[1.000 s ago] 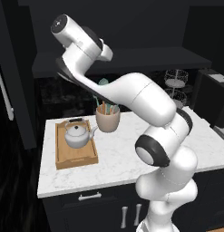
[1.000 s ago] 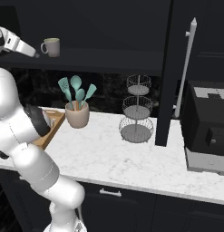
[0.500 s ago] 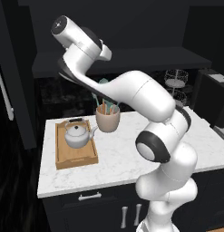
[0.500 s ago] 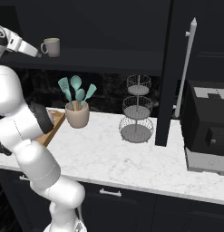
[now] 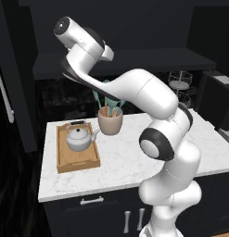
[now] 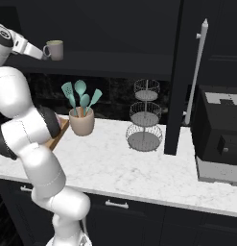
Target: Pick the kettle from the counter and place it on the tray. Then pick the mug from the cabinet and place it on the tray. Then close the cabinet doors.
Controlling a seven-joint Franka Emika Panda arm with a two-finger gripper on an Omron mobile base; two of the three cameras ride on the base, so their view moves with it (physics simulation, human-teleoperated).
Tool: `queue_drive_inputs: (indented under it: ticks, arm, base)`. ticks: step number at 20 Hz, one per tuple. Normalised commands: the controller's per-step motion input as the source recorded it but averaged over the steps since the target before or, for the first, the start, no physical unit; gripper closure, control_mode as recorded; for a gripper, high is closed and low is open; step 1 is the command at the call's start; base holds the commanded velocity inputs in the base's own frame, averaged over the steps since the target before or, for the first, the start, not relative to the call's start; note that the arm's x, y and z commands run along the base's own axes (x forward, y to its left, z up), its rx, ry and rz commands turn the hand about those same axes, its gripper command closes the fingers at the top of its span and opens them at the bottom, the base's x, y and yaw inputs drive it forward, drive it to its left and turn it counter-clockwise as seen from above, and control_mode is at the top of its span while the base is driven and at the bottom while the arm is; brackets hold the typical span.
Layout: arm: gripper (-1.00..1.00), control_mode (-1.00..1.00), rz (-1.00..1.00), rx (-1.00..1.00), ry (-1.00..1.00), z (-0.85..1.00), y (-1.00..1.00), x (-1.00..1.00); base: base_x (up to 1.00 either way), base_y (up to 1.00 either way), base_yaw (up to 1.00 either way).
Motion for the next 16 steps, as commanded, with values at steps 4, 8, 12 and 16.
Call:
queue_drive_inputs:
  ticks: [4,8,12,16]
  arm:
    - [-1.00,-1.00,-0.04,0.00,0.00,0.00,0.00,0.30]
    - [-1.00,-1.00,-0.04,0.00,0.00,0.00,0.00,0.26]
    - [-1.00,-1.00,-0.05,0.00,0.00,0.00,0.03,0.15]
    - [-1.00,-1.00,-0.05,0.00,0.00,0.00,0.06,0.07]
  base:
    - [0.00,0.00,0.00]
    - [0.00,0.00,0.00]
    - [0.00,0.00,0.00]
    - [0.00,0.00,0.00]
